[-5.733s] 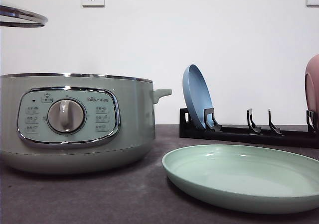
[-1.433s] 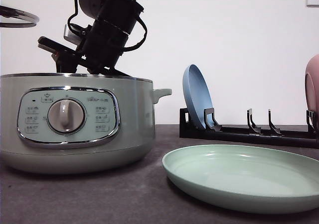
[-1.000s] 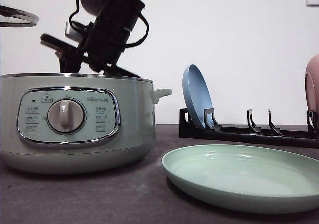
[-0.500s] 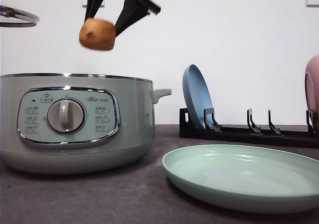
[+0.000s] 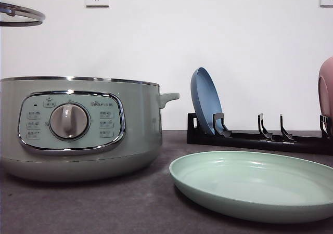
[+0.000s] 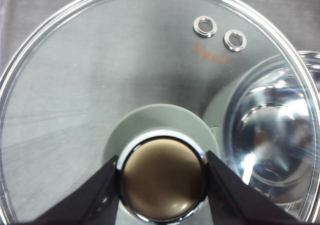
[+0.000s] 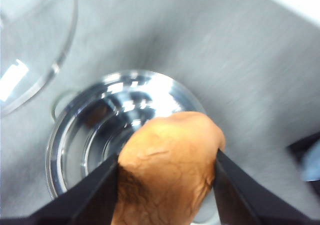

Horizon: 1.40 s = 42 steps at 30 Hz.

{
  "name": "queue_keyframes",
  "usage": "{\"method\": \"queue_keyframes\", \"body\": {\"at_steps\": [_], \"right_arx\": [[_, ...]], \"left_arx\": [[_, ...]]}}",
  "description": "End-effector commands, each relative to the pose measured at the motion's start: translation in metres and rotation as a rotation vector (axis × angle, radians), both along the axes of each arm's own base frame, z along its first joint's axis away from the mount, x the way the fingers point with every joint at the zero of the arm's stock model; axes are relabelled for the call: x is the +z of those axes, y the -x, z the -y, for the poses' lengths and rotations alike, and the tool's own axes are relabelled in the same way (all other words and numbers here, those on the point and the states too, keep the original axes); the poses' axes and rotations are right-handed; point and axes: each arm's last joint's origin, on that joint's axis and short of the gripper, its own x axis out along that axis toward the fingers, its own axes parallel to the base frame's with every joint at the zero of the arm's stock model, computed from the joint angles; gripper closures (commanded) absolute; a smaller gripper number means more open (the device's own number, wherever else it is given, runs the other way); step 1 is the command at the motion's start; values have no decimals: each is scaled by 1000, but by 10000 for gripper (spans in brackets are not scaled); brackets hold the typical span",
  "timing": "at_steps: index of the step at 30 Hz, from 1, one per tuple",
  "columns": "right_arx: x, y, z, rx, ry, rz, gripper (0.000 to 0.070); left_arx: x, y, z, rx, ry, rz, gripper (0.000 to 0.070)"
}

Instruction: Transfer potato from steamer to green plate

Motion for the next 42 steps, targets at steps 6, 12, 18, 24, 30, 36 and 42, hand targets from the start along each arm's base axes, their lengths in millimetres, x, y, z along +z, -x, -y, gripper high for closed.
{"method": "queue_keyframes", "body": {"at_steps": [6,12,18,24,30,36,42], "right_arx": [[44,40,51,-27,-43,74,691],[54,73,93,-76,-30,76,690],[29,97,116,-78,55,-2,690],[-5,108,123,-68,117,-81,691],[-42,111,124,-42,93,-90,691],[-90,104,118,-17,88,-134,691],[-145,91,109,0,68,-178,690]], "left_arx": [[12,2,2,-16,-6,73,700],[12,2,7,-38,-3,76,700],[12,2,17,-92,20,78,700],[12,2,29,-141,22,77,700],[12,2,41,-194,24,77,700],[12,3,51,-235,26,76,700],[12,5,59,-269,28,76,700]]}}
